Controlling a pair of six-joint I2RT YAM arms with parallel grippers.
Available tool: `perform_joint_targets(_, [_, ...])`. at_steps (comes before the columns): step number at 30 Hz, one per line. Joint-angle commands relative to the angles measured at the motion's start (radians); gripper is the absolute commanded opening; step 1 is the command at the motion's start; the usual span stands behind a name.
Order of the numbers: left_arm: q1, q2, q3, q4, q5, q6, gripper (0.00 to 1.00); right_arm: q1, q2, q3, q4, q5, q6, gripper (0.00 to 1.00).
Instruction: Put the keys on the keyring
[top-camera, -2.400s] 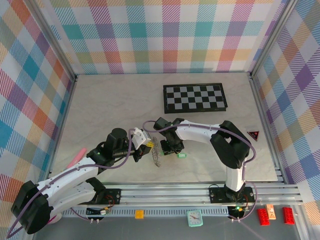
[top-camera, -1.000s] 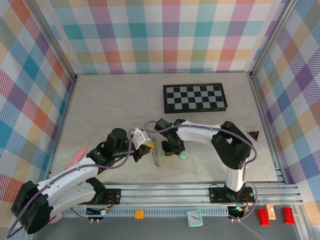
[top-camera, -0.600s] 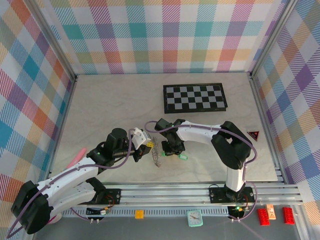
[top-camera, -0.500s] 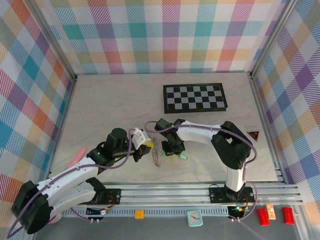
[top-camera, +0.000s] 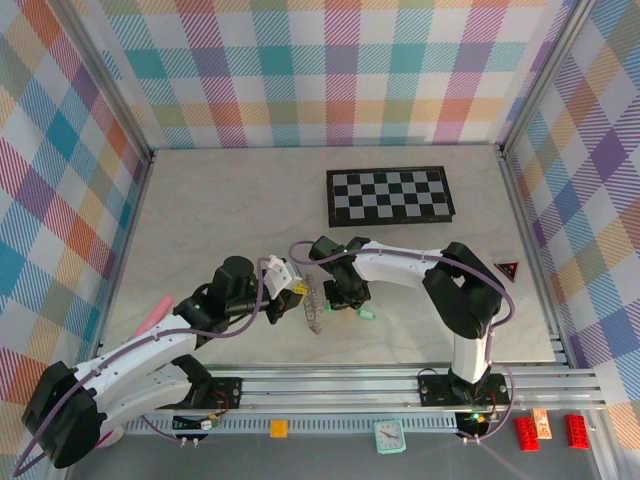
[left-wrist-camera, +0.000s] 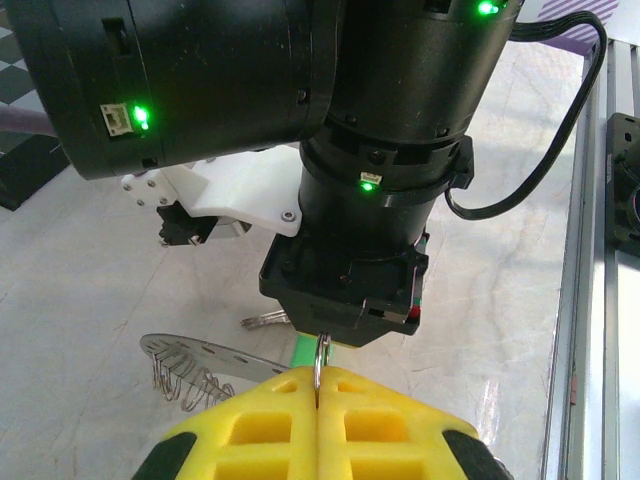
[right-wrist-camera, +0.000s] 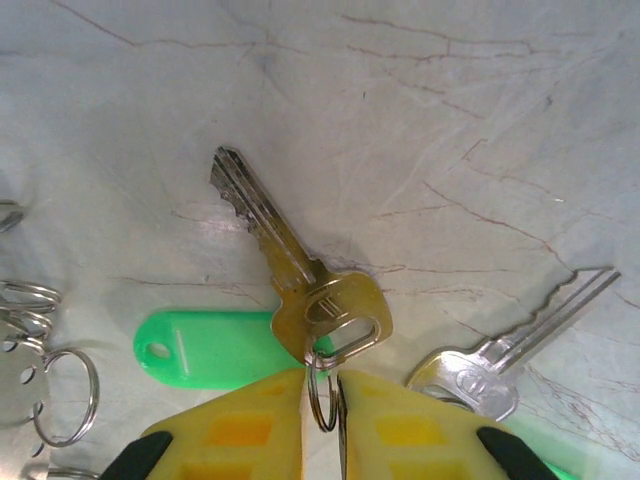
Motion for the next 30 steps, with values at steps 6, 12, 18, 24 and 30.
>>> perform_joint_targets(6, [-0.010, -0.013, 0.023, -0.007, 0.014, 0.013, 0.00, 0.010, -0.006, 0.034, -0.035, 0.014, -0.015, 0.19])
perform_joint_targets(12, [-0.010, -0.012, 0.024, -0.008, 0.015, 0.014, 0.00, 0.010, 0.001, 0.033, -0.041, 0.025, -0.016, 0.16])
perform_joint_targets(18, [-0.010, -0.013, 0.026, -0.011, 0.015, 0.014, 0.00, 0.009, -0.001, 0.030, -0.039, 0.033, -0.015, 0.08])
perform_joint_targets(24, [-0.010, -0.015, 0.026, -0.013, 0.015, 0.014, 0.00, 0.009, -0.001, 0.025, -0.033, 0.023, -0.015, 0.11])
perform_joint_targets(30, [-0.010, -0.016, 0.026, -0.015, 0.016, 0.015, 0.00, 0.010, 0.002, 0.025, -0.032, 0.019, -0.016, 0.14])
